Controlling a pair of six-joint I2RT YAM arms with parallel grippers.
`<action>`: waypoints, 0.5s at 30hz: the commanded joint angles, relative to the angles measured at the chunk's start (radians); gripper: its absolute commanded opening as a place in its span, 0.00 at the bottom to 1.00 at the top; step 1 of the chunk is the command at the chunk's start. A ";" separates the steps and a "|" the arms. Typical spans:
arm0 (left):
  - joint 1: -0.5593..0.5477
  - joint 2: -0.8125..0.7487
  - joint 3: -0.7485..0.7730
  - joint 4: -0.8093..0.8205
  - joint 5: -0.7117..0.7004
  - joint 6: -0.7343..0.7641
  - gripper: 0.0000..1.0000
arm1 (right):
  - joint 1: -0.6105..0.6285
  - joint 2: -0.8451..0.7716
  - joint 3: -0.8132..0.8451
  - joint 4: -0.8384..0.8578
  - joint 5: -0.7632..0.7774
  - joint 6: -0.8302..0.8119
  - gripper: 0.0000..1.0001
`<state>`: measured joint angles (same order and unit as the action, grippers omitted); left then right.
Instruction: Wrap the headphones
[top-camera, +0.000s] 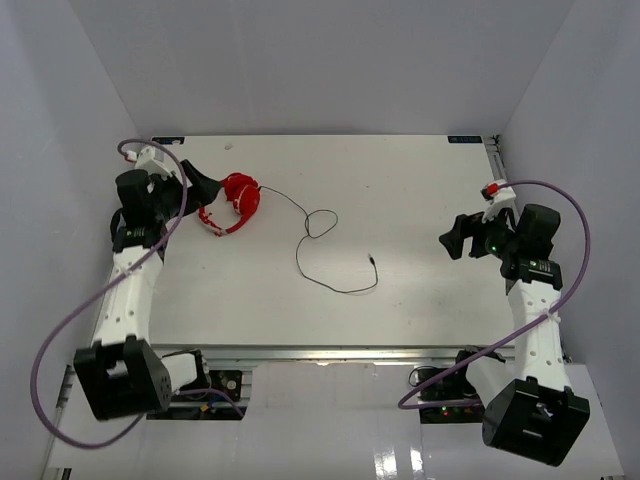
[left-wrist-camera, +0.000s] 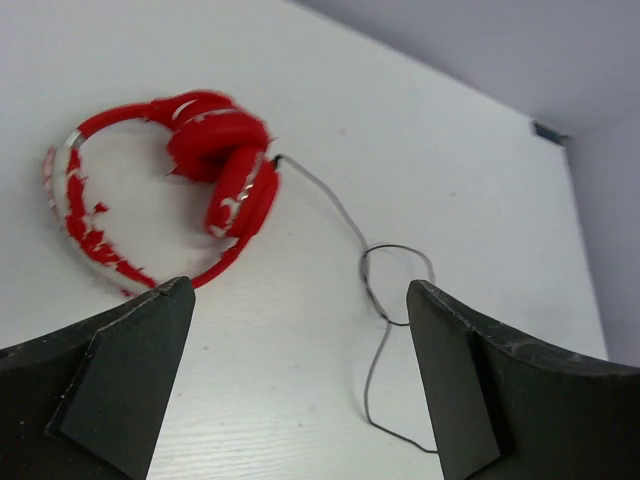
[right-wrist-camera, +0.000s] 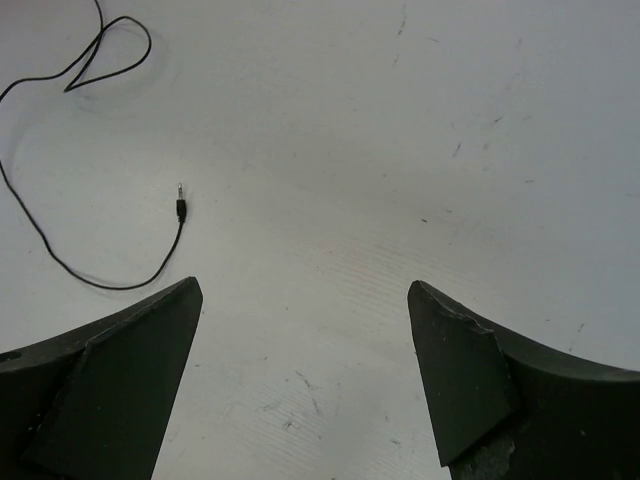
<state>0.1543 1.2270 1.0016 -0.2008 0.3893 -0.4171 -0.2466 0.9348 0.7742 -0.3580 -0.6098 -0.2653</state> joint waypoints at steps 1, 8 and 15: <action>0.000 -0.122 -0.159 0.128 0.088 -0.058 0.98 | -0.004 0.018 0.018 0.090 0.029 0.092 0.90; 0.019 0.107 -0.056 0.016 0.068 -0.055 0.98 | 0.010 0.113 0.067 -0.191 -0.562 -0.508 0.90; 0.028 0.446 0.178 -0.150 -0.046 -0.027 0.97 | 0.046 0.145 0.027 -0.104 -0.426 -0.448 0.90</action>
<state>0.1741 1.5441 1.0101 -0.2492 0.4110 -0.4656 -0.2090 1.0647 0.8032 -0.4799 -1.0217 -0.6763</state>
